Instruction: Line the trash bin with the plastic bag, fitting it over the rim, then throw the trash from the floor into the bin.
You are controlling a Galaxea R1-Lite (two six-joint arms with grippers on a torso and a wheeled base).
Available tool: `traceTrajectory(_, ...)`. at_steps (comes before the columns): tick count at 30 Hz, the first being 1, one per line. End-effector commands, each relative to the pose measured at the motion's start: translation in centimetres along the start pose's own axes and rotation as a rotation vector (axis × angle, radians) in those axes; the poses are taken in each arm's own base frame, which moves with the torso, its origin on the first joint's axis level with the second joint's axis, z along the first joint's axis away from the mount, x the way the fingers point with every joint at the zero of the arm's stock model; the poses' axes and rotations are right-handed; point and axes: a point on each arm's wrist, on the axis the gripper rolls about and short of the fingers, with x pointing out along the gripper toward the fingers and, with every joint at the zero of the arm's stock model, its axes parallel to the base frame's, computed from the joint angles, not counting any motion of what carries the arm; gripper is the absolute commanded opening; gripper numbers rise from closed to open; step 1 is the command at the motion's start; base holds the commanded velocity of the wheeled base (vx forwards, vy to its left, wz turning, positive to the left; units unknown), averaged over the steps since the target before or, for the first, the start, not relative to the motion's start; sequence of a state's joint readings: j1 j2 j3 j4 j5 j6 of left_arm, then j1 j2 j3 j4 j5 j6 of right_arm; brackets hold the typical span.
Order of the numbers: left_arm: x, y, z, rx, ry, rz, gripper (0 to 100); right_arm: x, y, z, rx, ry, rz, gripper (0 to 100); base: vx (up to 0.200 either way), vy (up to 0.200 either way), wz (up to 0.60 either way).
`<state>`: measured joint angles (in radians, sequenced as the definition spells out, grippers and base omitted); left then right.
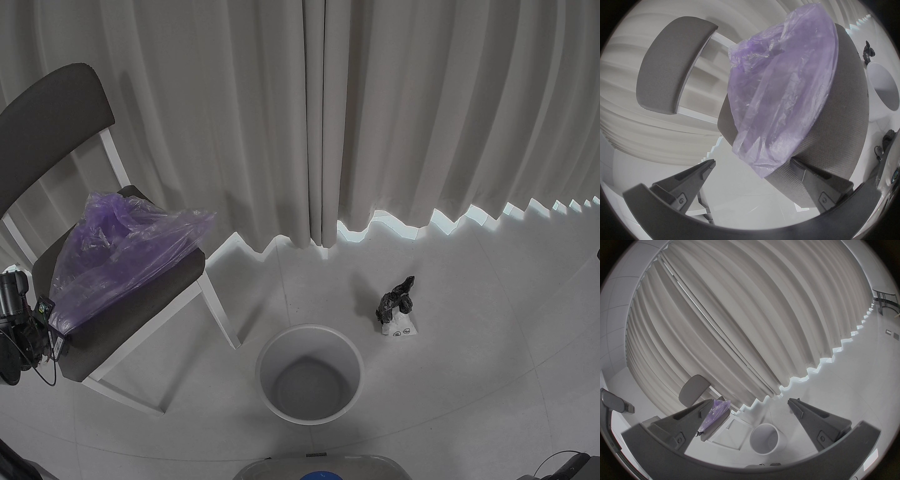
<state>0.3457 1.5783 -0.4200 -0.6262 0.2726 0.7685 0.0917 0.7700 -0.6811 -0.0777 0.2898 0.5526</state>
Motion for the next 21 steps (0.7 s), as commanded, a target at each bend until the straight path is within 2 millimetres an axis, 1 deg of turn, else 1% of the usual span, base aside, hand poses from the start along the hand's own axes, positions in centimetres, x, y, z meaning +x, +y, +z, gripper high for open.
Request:
traceTrajectory(1, 0.9, -0.1, 0.3, -0.001, -0.001, 0.001, 100, 0.0, 0.0, 0.0, -0.001, -0.001, 0.001, 100, 0.000, 0.000, 0.00)
traceTrajectory(7, 0.6, 0.3, 0.6, -0.014, -0.039, 0.036, 100, -0.1, 0.1, 0.1, -0.002, -0.005, 0.004, 100, 0.000, 0.000, 0.00)
traceTrajectory(10, 0.0, 0.8, 0.9, -0.022, -0.064, 0.060, 100, -0.1, 0.1, 0.1, -0.003, -0.004, 0.003, 100, 0.000, 0.000, 0.00)
traceTrajectory(14, -0.3, 1.2, 1.2, -0.026, -0.081, 0.074, 100, -0.1, 0.1, 0.1, -0.004, -0.005, 0.004, 100, 0.000, 0.000, 0.00)
traceTrajectory(15, -0.7, 1.5, 1.4, -0.031, -0.091, 0.084, 100, -0.1, 0.1, 0.1, -0.004, -0.006, 0.005, 100, 0.000, 0.000, 0.00)
traceTrajectory(21, -1.7, 1.7, 1.5, -0.032, -0.116, 0.097, 100, -0.1, 0.1, 0.1, -0.004, -0.006, 0.005, 100, 0.000, 0.000, 0.00)
